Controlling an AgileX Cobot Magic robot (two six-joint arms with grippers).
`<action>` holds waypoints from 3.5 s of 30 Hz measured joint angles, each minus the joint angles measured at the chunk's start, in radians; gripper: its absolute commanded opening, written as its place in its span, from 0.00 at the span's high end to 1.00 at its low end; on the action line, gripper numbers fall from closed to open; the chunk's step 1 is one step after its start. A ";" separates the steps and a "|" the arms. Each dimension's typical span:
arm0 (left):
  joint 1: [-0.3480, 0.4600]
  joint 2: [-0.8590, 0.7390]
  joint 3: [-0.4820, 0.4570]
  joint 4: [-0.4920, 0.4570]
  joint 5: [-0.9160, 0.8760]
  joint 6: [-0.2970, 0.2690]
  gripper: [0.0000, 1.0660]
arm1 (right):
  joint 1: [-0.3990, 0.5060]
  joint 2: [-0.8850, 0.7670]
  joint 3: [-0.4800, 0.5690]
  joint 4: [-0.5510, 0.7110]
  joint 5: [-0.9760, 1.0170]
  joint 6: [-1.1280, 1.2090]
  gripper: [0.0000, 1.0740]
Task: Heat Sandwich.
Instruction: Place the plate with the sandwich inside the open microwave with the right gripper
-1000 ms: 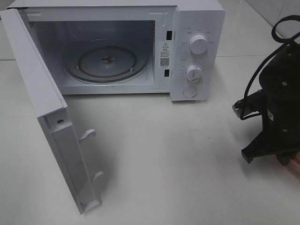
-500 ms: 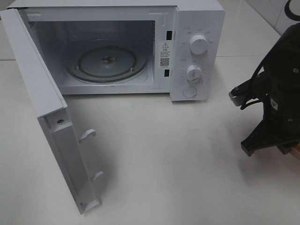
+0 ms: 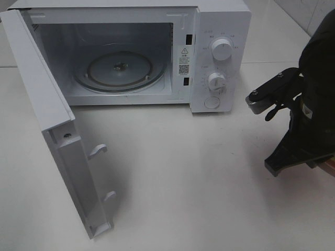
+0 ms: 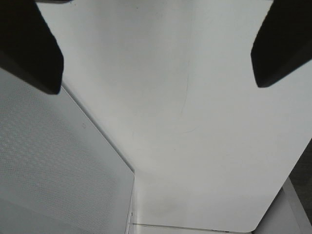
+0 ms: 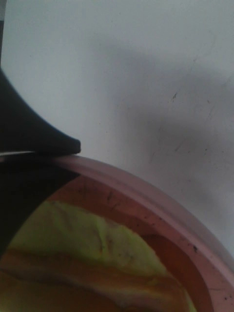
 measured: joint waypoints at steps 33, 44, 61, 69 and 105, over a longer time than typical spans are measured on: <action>0.000 0.000 0.000 0.000 0.000 0.000 0.06 | 0.326 -0.194 0.000 0.020 0.113 -0.210 1.00; 0.000 0.000 0.000 0.000 0.000 0.000 0.06 | 0.409 -0.194 0.001 0.020 0.080 -0.387 0.99; 0.000 0.000 0.000 0.000 0.000 0.000 0.06 | 0.417 -0.194 0.001 0.041 0.028 -0.796 0.97; 0.000 0.000 0.000 0.000 0.000 0.000 0.06 | 0.417 -0.194 0.001 0.102 -0.021 -0.971 0.97; 0.000 0.000 0.000 0.000 0.000 0.000 0.06 | 0.229 -0.194 0.001 0.242 -0.143 -1.588 0.96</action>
